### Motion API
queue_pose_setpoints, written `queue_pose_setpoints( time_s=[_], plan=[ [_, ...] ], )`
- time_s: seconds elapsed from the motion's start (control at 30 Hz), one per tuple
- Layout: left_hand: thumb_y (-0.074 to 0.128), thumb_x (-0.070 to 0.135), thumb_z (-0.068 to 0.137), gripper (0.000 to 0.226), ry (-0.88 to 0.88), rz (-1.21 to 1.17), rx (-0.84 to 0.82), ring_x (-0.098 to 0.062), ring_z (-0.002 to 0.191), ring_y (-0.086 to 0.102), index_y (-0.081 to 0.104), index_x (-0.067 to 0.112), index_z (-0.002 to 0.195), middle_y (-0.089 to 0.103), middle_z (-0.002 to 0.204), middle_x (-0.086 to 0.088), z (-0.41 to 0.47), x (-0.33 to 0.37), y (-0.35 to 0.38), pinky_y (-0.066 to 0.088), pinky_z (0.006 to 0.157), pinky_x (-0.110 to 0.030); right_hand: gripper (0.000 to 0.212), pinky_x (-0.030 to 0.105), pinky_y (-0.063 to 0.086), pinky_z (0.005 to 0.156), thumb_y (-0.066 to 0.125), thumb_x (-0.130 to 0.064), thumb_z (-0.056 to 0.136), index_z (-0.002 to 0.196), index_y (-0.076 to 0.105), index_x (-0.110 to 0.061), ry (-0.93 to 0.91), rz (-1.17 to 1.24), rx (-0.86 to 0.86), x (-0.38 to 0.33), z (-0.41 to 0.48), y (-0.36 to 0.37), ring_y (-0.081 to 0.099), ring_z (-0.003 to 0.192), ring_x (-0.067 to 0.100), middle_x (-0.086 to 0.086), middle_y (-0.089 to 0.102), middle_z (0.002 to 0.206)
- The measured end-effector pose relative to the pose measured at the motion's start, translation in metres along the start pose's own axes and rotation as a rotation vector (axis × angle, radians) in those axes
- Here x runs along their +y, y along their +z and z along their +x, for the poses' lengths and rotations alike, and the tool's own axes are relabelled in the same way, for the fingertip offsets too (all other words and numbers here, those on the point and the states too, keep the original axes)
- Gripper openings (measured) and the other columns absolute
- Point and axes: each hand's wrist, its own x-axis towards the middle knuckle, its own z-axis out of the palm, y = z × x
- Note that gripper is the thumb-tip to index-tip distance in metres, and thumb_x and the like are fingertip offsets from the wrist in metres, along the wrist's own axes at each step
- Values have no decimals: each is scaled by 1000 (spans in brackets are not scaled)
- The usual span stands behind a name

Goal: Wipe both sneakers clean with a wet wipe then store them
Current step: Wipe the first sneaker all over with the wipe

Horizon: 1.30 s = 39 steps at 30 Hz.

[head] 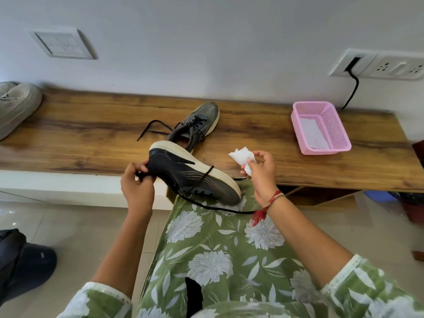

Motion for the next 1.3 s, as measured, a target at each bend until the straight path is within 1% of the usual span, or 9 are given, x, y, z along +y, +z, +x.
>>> queue_pose_setpoints(
  time_s=[0.2,0.33,0.5,0.73,0.93,1.03,1.1,1.2,1.3],
  plan=[
    [44,-27,76,45,-131,-327,-37,-13,101,59,50,18,76,64,96,2,-6,2,2,55,77,-24,27,17,52,66,53,3,88,83,65,-21,-183,-146,-166,-2,-20,14,61,78,15,7,66,93],
    [39,-25,81,43,-131,-446,-143,-11,98,62,49,16,78,67,96,4,-5,17,15,56,73,-25,26,27,51,79,55,-4,86,89,69,-25,-419,-253,-200,-18,-29,24,60,87,11,-8,68,93],
    [39,-19,89,41,-223,-589,-295,-17,93,64,53,17,77,61,100,-2,-3,27,27,57,68,-27,22,13,46,83,59,3,82,93,70,-13,-713,-372,-154,-40,-27,22,56,92,-1,0,63,99],
    [44,-15,90,33,-144,-402,-512,-23,101,63,49,16,79,61,108,-9,-15,47,31,57,69,-28,25,12,44,89,52,1,87,106,67,-5,-1060,-525,-255,-33,-44,26,55,101,9,7,62,107],
    [46,-17,84,34,-3,-170,-668,-12,117,57,49,17,79,56,128,-1,-22,63,33,53,82,-29,26,24,50,82,51,-3,90,110,67,-8,-1033,-628,-218,-38,-30,23,60,97,15,5,65,107],
    [66,13,74,21,21,-136,-706,-23,115,58,47,19,78,61,119,-10,-24,69,34,53,85,-37,26,12,46,80,55,2,87,106,69,-9,-1036,-608,-217,-40,-30,18,59,93,9,3,67,103],
    [75,35,69,39,58,-32,-557,-26,102,62,42,17,80,63,108,-14,-34,70,40,54,84,-43,24,12,47,80,57,2,86,103,70,-9,-1020,-559,-230,-43,-30,16,59,92,6,2,67,100],
    [79,42,70,41,181,207,-246,-8,95,60,49,23,90,63,95,5,-51,73,55,53,82,-36,25,17,49,83,55,-2,88,106,69,-13,-845,-457,-216,-54,-29,13,58,94,-1,-9,65,100],
    [78,40,73,39,240,227,-264,5,93,60,58,27,104,64,97,18,-61,79,65,53,78,-23,27,14,48,80,55,-1,88,108,68,-14,-854,-438,-144,-80,-25,14,57,90,-3,-16,61,96]
  ],
)
